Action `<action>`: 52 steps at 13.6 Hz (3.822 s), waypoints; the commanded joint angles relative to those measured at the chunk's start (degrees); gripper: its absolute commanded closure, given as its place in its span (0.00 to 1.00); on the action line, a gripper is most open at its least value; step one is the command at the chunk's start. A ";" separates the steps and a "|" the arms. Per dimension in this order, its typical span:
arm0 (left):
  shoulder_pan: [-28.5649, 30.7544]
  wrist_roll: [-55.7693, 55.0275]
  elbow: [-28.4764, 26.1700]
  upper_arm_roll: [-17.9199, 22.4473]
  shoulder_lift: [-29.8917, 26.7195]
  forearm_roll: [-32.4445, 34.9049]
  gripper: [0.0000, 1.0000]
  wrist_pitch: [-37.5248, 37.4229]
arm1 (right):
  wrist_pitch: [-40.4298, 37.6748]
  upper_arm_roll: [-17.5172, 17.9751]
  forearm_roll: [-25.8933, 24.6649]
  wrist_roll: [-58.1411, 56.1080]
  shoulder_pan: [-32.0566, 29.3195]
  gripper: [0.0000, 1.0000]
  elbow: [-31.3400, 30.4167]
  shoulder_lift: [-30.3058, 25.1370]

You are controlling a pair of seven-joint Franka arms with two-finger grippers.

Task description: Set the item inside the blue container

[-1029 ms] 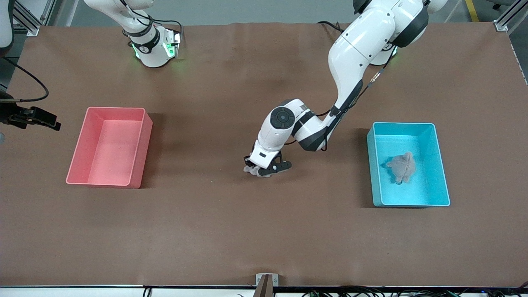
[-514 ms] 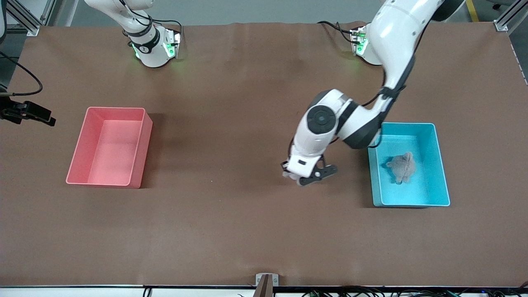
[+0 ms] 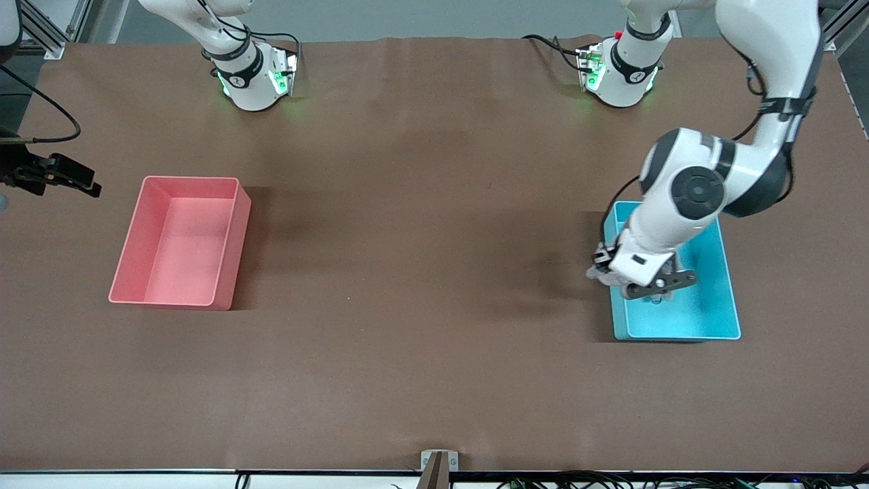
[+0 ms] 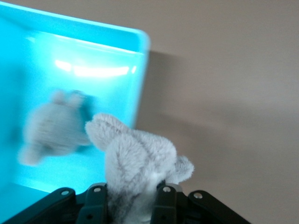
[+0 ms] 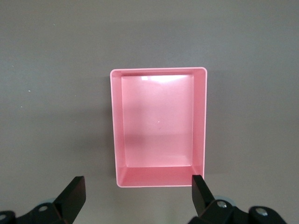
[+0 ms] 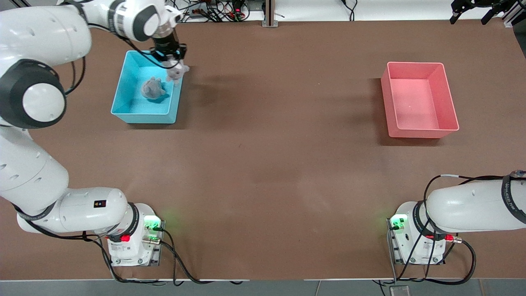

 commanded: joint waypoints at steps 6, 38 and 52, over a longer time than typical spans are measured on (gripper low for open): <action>11.54 18.94 -5.51 -0.84 1.02 1.27 0.69 1.58 | -0.33 0.47 -2.69 -0.55 0.41 0.00 -0.99 -3.13; 16.03 27.64 19.27 -0.75 -12.32 -9.97 0.00 -27.50 | 0.02 0.65 -1.39 -0.73 1.02 0.00 -1.51 -2.87; -9.28 27.12 19.27 23.68 -15.05 -11.38 0.00 -28.56 | -0.42 0.30 1.78 -0.55 2.70 0.00 -1.52 -3.22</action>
